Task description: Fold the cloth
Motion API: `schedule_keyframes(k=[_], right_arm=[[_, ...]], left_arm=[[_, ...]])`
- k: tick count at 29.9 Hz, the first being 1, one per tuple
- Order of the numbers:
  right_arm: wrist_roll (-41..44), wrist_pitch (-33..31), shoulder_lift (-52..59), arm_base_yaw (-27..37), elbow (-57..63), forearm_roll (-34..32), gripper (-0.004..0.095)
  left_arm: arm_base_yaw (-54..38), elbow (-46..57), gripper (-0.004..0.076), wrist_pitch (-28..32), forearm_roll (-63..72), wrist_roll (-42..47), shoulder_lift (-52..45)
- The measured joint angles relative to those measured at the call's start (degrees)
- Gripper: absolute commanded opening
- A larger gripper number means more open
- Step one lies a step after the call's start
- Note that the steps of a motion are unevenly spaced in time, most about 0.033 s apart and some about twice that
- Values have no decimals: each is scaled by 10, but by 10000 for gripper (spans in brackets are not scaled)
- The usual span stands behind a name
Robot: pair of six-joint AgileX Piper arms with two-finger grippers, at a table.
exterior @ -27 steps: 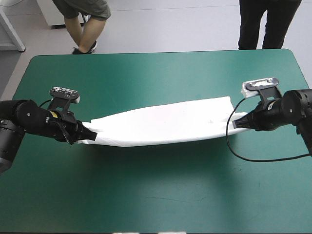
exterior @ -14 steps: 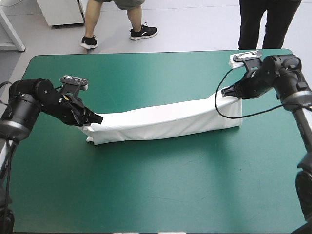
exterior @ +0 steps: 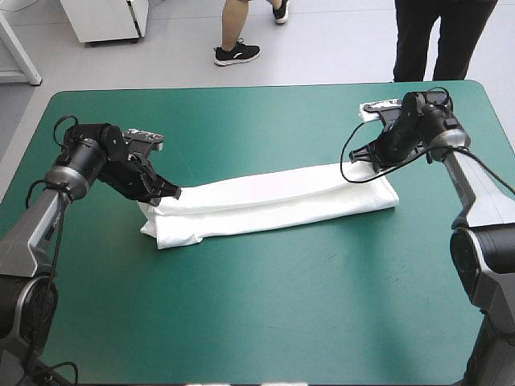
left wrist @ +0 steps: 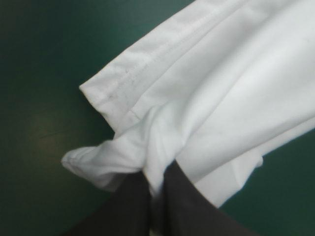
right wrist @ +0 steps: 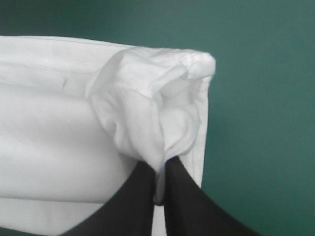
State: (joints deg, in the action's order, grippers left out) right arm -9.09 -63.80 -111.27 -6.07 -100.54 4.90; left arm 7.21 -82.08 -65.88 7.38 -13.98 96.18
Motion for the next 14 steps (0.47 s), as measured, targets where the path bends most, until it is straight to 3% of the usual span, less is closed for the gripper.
schedule_keyframes(k=[6, 14], right_arm=[[-30, -2, -25, 1, 0, 42, 74], [-42, -10, -25, 48, -1, 70, 352]], left_arm=[[0, -2, 24, 17, -23, 0, 15], [0, -2, 25, 22, -56, 0, 16]])
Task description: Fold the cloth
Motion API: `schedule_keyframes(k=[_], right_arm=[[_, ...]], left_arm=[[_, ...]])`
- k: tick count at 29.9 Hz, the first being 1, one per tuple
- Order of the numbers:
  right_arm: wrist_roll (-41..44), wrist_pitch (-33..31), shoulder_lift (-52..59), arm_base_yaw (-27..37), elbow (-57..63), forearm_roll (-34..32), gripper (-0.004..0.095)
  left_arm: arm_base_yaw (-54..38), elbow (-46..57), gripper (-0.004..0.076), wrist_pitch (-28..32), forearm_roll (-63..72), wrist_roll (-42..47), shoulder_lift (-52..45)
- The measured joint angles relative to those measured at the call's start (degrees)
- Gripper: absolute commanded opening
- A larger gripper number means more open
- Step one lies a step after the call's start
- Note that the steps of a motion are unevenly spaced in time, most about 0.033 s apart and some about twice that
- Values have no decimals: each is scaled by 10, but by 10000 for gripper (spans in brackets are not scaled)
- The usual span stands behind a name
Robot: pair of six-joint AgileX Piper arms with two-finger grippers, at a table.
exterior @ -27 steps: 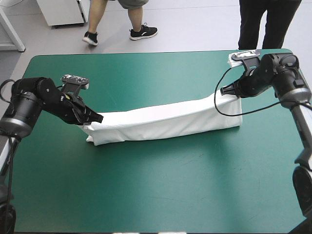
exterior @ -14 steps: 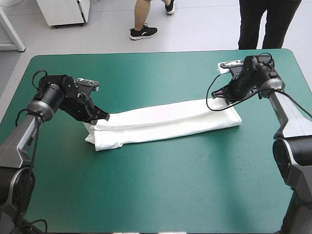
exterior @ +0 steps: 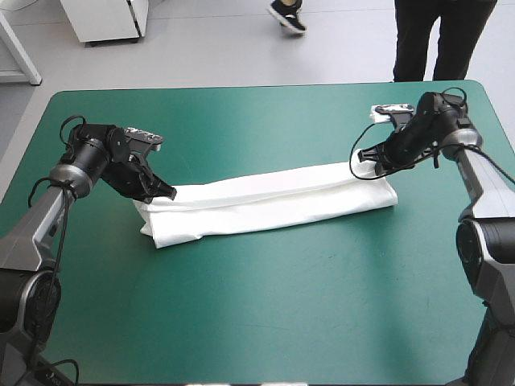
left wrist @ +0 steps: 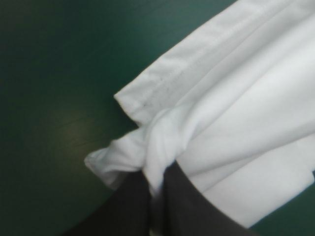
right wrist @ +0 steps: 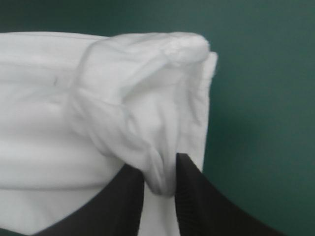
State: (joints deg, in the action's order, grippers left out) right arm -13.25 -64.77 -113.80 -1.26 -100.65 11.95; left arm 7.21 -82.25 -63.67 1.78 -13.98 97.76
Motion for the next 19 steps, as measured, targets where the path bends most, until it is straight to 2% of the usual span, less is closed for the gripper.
schedule_keyframes(k=[2, 6, 14, 16, 19], right_arm=[[0, -9, 0, 19, -2, 9, 389], [-2, -30, -1, 59, -23, 30, 400], [-26, -45, 19, 109, -39, 93, 399], [-28, -48, 29, 112, -40, 98, 399], [-29, -53, 45, 113, -40, 103, 399]], left_arm=[[0, 0, 25, 0, -7, 0, 0], [0, 0, 52, -1, -18, 0, 0], [0, 0, 284, -25, -18, 1, 0], [0, 0, 316, -38, -9, 1, 0], [0, -6, 323, -59, -4, 5, 0]])
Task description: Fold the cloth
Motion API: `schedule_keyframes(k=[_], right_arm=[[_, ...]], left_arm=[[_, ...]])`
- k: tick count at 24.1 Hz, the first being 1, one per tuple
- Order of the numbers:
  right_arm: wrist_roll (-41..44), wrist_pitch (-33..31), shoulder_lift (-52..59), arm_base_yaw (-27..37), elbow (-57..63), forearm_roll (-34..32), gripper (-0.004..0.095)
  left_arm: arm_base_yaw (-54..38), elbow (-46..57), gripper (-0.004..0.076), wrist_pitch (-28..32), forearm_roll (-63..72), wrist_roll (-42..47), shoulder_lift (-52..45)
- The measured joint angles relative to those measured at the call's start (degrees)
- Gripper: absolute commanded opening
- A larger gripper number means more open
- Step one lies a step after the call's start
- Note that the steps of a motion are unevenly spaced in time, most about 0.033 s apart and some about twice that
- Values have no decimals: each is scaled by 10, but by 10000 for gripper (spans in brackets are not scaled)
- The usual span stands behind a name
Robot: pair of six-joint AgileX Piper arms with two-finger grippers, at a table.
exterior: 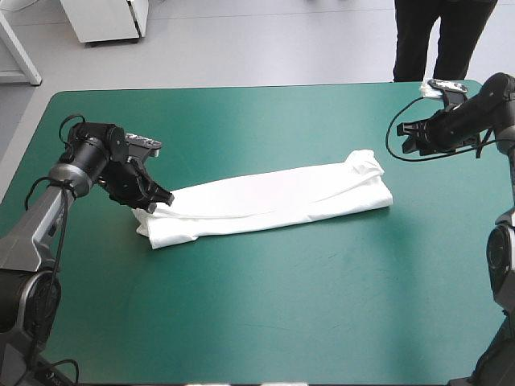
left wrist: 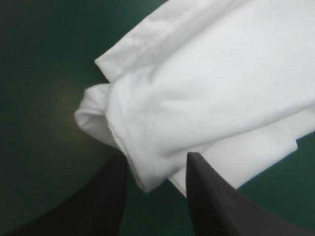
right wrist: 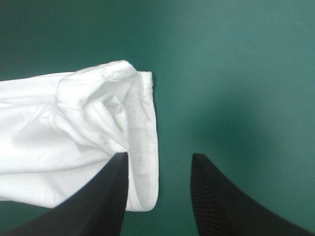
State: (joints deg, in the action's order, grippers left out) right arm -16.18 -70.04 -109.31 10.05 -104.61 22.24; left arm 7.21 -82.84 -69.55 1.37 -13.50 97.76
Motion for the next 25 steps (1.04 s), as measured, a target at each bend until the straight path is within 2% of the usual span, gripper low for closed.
schedule_keyframes(k=[5, 9, 11, 13, 14, 15, 16, 17, 22, 25], right_arm=[[0, -3, 34, 1, 0, 5, 399], [-1, -6, 73, 2, 0, 6, 399], [-1, -7, 94, 2, 0, 6, 398], [0, -8, 119, 2, 0, 6, 367], [0, -9, 129, 2, 0, 4, 269], [-1, -9, 158, 2, 6, -1, 211], [-4, -9, 173, 2, 14, -5, 48], [-12, -11, 199, 2, 31, -15, -13], [-25, -6, 198, 2, 81, -7, -13], [-56, -5, 146, 3, 86, 50, 47]], left_arm=[[0, -72, 323, -10, 22, 7, -16], [1, -170, 309, -13, 117, 9, -45], [9, -203, 244, -13, 150, 9, -53], [27, -219, 110, -15, 171, 5, -57], [36, -221, -3, -17, 178, -1, -57], [59, -221, -3, -15, 196, -17, -50], [71, -221, -9, -12, 204, -23, -43], [93, -221, -9, 6, 225, -36, -25], [144, -221, -9, 45, 255, -61, 75], [154, -221, -9, 71, 279, -74, 145]])
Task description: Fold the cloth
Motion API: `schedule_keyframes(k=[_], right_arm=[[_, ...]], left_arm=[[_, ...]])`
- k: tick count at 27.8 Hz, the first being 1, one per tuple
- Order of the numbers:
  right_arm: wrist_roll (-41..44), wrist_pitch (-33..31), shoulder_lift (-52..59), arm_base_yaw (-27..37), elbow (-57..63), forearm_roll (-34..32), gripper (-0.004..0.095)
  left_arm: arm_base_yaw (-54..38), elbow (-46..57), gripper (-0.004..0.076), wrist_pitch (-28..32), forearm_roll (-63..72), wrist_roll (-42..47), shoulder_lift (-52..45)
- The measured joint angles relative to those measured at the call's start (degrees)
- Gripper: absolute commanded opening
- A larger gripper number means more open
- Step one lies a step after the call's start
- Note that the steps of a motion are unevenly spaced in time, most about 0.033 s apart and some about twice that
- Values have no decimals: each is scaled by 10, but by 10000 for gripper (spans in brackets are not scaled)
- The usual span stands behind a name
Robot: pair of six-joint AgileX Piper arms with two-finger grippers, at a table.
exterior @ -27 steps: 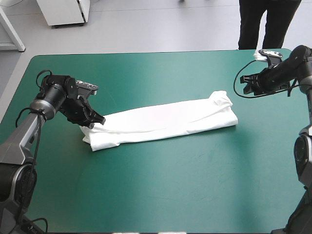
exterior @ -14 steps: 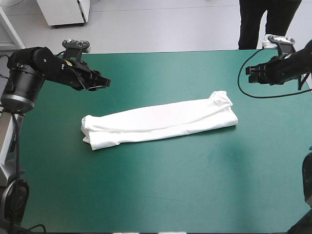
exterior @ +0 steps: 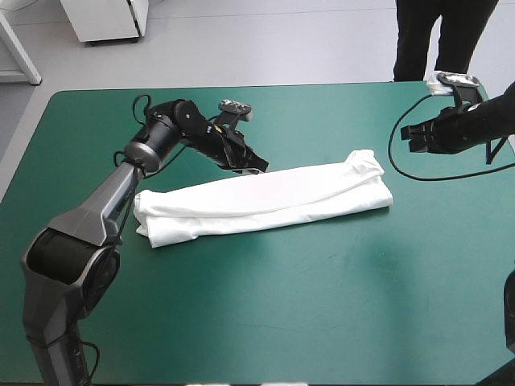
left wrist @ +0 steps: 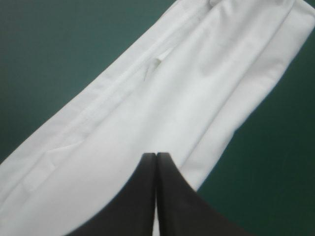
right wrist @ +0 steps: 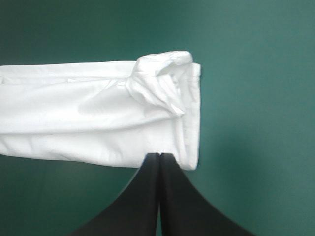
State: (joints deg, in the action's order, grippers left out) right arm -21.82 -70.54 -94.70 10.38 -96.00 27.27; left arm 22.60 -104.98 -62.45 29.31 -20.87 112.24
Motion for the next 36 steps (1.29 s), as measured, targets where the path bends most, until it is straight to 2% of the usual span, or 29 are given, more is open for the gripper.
schedule_keyframes(k=[1, 4, 7, 10, 26, 36], right_arm=[[-11, -1, -18, 0, 0, 28, 83], [-22, 0, -60, 0, 0, 55, 286], [-23, 1, -87, 0, 0, 59, 427], [-23, 0, -101, 0, 0, 60, 519], [-23, 8, -206, 0, 0, 69, 529], [-33, 13, -266, -3, -1, 116, 529]], left_arm=[[1, 0, -9, 5, 6, -5, 19], [0, 0, -9, 7, 21, -10, 55], [3, 0, -9, 7, 23, -15, 76], [7, 0, -9, 7, 24, -18, 92], [8, -5, -9, -2, 36, -22, 134], [8, -6, -9, -3, 38, -22, 136]])
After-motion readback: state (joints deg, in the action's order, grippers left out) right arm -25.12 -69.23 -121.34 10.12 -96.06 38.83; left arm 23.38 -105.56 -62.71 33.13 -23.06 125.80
